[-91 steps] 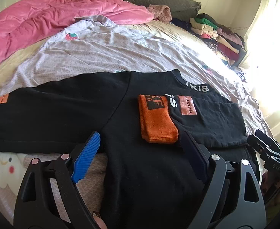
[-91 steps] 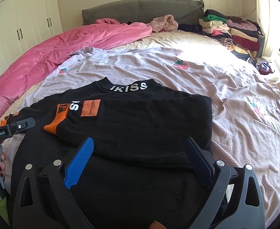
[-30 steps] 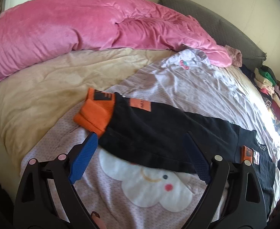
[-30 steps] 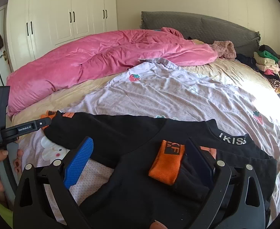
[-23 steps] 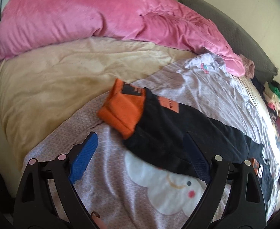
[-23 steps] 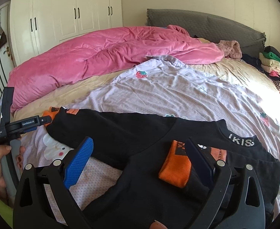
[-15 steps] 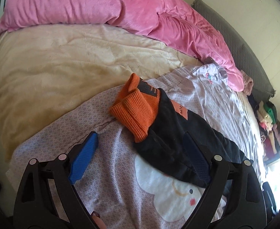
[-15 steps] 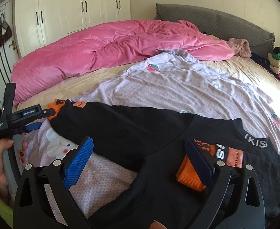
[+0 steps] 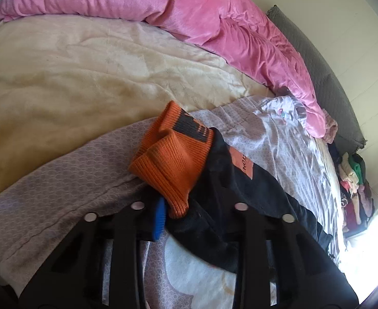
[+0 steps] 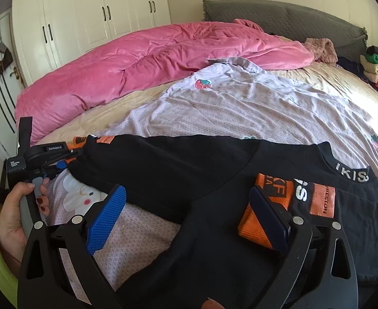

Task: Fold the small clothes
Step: 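Close the left gripper on the orange cuff and lift it, then carry the held sleeve across the sweatshirt toward the first folded cuff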

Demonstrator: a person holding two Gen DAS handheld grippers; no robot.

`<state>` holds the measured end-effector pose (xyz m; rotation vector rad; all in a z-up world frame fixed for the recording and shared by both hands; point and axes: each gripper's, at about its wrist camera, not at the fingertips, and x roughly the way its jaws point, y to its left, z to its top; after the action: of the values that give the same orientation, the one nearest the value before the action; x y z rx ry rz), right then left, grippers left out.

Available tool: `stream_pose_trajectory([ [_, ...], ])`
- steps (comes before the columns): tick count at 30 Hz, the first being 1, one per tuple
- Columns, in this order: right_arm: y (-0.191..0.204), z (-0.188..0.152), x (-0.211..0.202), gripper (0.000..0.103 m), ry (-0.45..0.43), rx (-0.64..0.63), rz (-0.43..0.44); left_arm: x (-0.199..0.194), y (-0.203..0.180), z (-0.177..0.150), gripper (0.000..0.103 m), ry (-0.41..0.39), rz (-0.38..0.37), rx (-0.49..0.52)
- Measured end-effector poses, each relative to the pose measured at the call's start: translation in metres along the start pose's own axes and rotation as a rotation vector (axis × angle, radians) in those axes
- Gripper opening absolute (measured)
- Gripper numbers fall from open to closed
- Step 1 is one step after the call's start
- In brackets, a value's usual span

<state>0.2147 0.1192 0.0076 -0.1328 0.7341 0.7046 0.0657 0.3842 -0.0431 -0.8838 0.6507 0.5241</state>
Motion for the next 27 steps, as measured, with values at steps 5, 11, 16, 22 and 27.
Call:
stream_pose_trajectory([
  [5, -0.014, -0.006, -0.009, 0.096, -0.004, 0.036, -0.008, -0.016, -0.007, -0.001, 0.009, -0.031, -0.034, 0.039],
  [11, -0.039, -0.014, -0.029, 0.096, -0.024, 0.098, -0.026, -0.046, -0.032, -0.011, 0.009, -0.087, -0.051, 0.136],
  [16, -0.066, -0.024, -0.052, 0.096, -0.055, 0.16, -0.05, -0.067, -0.059, -0.023, 0.009, -0.118, -0.053, 0.209],
  [22, -0.095, -0.043, -0.074, 0.096, -0.065, 0.238, -0.07, -0.081, -0.086, -0.035, 0.006, -0.135, -0.094, 0.273],
  [27, -0.11, -0.053, -0.088, 0.096, -0.074, 0.273, -0.076, -0.09, -0.12, -0.056, 0.003, -0.122, -0.14, 0.355],
])
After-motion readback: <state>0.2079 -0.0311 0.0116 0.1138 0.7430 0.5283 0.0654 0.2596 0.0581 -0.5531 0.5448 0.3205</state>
